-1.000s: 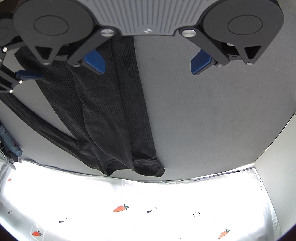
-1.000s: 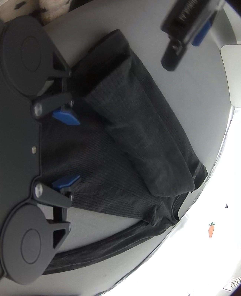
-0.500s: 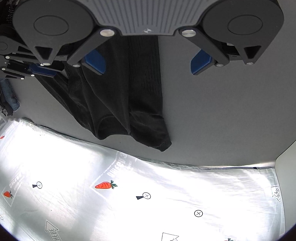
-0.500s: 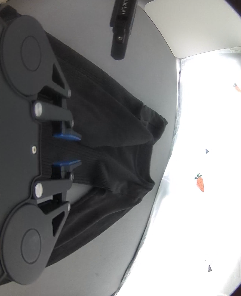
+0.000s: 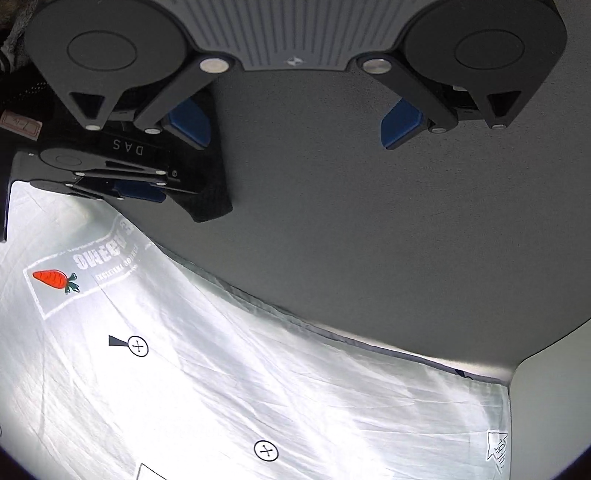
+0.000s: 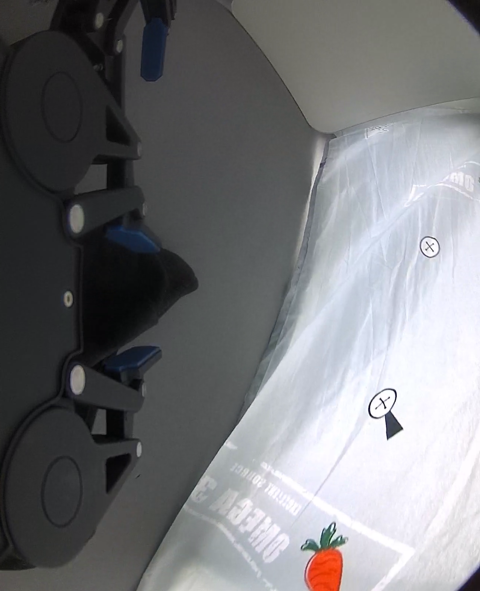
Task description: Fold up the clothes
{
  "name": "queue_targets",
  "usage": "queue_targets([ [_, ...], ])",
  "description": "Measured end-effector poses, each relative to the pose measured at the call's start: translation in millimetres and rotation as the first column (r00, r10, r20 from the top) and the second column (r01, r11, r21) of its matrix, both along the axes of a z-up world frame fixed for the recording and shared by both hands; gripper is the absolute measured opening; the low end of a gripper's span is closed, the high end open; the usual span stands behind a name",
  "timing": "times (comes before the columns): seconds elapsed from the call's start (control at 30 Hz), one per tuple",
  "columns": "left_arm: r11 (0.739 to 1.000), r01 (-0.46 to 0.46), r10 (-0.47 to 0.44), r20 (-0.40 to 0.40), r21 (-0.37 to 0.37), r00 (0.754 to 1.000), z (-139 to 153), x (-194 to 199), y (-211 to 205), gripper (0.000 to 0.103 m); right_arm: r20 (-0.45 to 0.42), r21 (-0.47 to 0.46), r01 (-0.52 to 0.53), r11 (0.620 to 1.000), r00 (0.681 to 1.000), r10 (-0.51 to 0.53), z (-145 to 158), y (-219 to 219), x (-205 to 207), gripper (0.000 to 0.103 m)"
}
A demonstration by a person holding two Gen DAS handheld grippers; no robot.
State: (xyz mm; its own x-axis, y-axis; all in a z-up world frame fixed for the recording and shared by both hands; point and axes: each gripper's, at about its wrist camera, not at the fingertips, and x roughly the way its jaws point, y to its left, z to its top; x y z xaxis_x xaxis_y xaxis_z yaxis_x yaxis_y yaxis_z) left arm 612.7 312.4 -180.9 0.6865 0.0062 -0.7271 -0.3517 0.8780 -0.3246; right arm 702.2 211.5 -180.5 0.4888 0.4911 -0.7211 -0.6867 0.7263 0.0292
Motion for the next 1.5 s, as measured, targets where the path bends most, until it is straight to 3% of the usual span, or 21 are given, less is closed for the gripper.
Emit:
queue_targets([
  [0.03,1.0,-0.018,0.018,-0.001,-0.014,1.0,-2,1,6,0.098,-0.019,-0.026,-0.029,0.999,0.999,0.029,-7,8,7,0.008],
  [0.1,0.999,-0.037,0.037,0.004,-0.03,0.999,-3,0,13,0.098,0.0,0.001,-0.031,1.0,1.0,0.031,-10,10,12,0.006],
  [0.17,0.999,-0.044,0.044,0.006,-0.031,0.999,-2,-3,16,0.098,0.021,0.029,0.031,0.999,0.999,-0.032,-5,6,22,0.006],
  [0.3,0.999,-0.038,0.038,-0.014,0.004,0.999,-2,-7,11,0.098,-0.045,0.04,0.142,0.989,0.989,-0.14,-10,3,49,0.008],
  [0.37,0.999,-0.019,0.019,-0.029,0.031,0.999,0,-7,3,0.098,-0.004,0.016,0.173,0.985,0.985,-0.173,-9,0,48,0.019],
  [0.4,0.999,-0.007,0.008,-0.027,0.043,1.0,3,-8,-1,0.098,0.016,0.019,0.193,0.981,0.981,-0.193,-5,-3,47,0.03],
  [0.43,0.998,0.01,-0.009,-0.02,0.059,1.0,7,-11,-8,0.098,0.01,0.061,0.222,0.973,0.975,-0.223,5,-13,45,0.047],
  [0.47,0.997,0.025,-0.023,-0.018,0.072,1.0,11,-14,-15,0.098,-0.003,0.11,0.254,0.961,0.967,-0.255,15,-25,44,0.053],
  [0.6,0.988,0.108,-0.107,-0.016,0.108,0.994,24,-26,-47,0.098,-0.044,0.255,0.356,0.899,0.933,-0.357,57,-92,15,0.065],
  [0.63,0.984,0.138,-0.137,-0.017,0.112,0.99,27,-32,-56,0.098,-0.032,0.248,0.386,0.889,0.92,-0.39,63,-111,-2,0.073],
  [0.73,0.964,0.236,-0.234,-0.033,0.12,0.972,29,-50,-91,0.098,0.016,0.194,0.483,0.854,0.869,-0.495,74,-168,-63,0.08],
  [0.83,0.934,0.337,-0.33,-0.074,0.116,0.941,24,-74,-128,0.098,0.043,0.088,0.59,0.803,0.803,-0.594,64,-222,-146,0.084],
  [0.93,0.899,0.424,-0.409,-0.131,0.11,0.903,12,-97,-164,0.098,0.017,0.0,0.697,0.717,0.717,-0.697,44,-276,-231,0.086],
  [1.03,0.845,0.514,-0.484,-0.2,0.145,0.852,0,-112,-197,0.098,-0.019,-0.049,0.806,0.59,0.59,-0.807,24,-316,-296,0.086],
  [1.1,0.804,0.567,-0.523,-0.24,0.179,0.818,-7,-117,-214,0.098,-0.064,-0.05,0.876,0.48,0.477,-0.876,10,-343,-332,0.086],
  [1.23,0.78,0.583,-0.517,-0.292,0.225,0.805,-19,-120,-227,0.102,-0.119,-0.04,0.965,0.259,0.253,-0.96,-9,-387,-368,0.086],
  [1.3,0.766,0.593,-0.517,-0.309,0.25,0.798,-21,-119,-232,0.103,-0.144,-0.008,0.985,0.172,0.169,-0.975,-13,-404,-376,0.086],
  [1.4,0.757,0.595,-0.51,-0.324,0.271,0.797,-22,-119,-236,0.103,-0.197,0.021,0.995,0.095,0.097,-0.976,-23,-429,-380,0.086],
  [1.43,0.761,0.592,-0.507,-0.326,0.267,0.798,-22,-119,-236,0.103,-0.216,0.025,0.997,0.077,0.081,-0.973,-27,-434,-379,0.083],
  [1.47,0.766,0.589,-0.504,-0.329,0.256,0.799,-21,-118,-235,0.103,-0.211,0.029,0.996,0.08,0.084,-0.974,-28,-436,-378,0.081],
  [1.5,0.773,0.586,-0.502,-0.332,0.244,0.799,-19,-116,-234,0.103,-0.201,0.033,0.996,0.086,0.091,-0.975,-28,-437,-376,0.066],
])
